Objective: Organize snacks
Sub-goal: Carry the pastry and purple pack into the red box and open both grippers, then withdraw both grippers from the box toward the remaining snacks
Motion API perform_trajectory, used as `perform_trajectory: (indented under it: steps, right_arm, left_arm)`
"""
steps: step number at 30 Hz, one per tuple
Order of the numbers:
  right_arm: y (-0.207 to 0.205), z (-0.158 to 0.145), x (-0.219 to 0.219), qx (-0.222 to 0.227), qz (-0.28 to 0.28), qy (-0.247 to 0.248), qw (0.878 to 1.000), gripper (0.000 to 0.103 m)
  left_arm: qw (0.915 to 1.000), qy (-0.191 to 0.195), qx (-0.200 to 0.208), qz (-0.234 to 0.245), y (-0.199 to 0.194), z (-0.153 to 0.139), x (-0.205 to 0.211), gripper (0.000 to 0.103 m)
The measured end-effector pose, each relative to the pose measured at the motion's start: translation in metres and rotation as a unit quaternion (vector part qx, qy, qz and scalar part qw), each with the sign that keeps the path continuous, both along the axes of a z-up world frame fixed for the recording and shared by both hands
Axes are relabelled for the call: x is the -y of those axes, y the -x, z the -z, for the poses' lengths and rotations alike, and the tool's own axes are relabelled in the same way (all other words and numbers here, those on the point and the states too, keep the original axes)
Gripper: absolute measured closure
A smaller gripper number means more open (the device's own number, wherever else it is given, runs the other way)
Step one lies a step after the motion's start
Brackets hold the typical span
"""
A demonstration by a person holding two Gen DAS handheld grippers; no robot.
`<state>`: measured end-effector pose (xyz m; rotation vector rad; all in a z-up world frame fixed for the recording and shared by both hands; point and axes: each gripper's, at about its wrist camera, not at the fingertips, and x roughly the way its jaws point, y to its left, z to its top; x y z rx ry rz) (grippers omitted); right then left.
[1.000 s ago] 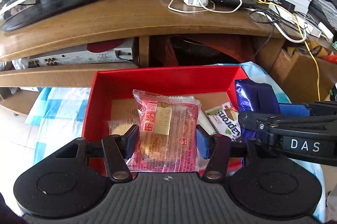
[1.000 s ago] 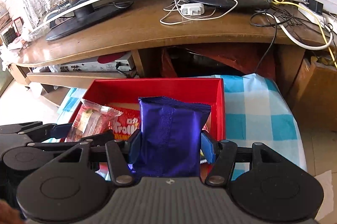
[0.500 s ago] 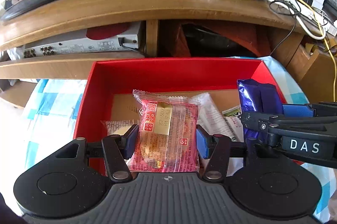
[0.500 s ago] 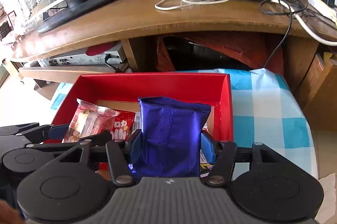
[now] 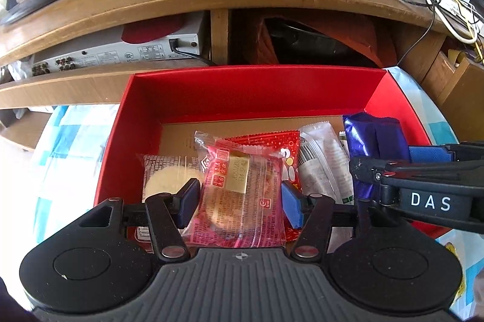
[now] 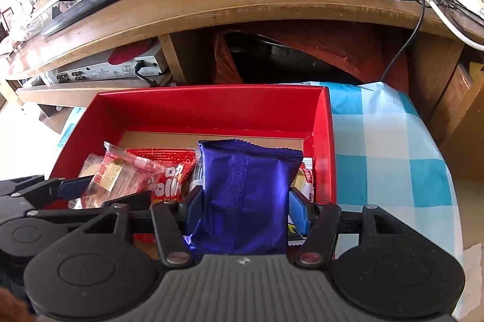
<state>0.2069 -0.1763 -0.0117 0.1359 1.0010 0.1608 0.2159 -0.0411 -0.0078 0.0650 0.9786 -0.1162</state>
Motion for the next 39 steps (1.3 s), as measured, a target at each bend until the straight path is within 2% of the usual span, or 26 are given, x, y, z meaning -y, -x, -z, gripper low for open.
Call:
perform_trajectory:
  steps: [14,22,27,32,36,39]
  right_arm:
    - [0.012,-0.020,0.006,0.017,0.000,-0.012,1.000,0.038]
    - [0.045,-0.037,0.009,0.028,-0.010,-0.015,0.999,0.037]
    - [0.073,-0.044,0.015,0.027,-0.014,-0.020,0.999,0.036]
    - [0.100,-0.046,0.021,0.019,-0.017,-0.032,0.999,0.033]
    - [0.118,-0.048,0.018,0.015,-0.032,-0.035,0.999,0.032]
    - [0.125,-0.046,0.013,0.009,-0.045,-0.038,0.998,0.032]
  left_arm:
    - [0.9997,0.017,0.014,-0.005,0.012,-0.018,-0.005,0.027]
    - [0.9993,0.029,0.021,0.012,0.043,-0.033,-0.006,0.025]
    - [0.9982,0.047,0.012,0.035,0.065,-0.036,-0.007,0.022]
    - [0.9962,0.068,-0.012,0.053,0.078,-0.029,-0.005,0.016]
    - [0.9955,0.052,-0.036,0.070,0.081,-0.013,0.003,0.016]
    - [0.9933,0.055,-0.050,0.089,0.078,0.001,0.007,0.016]
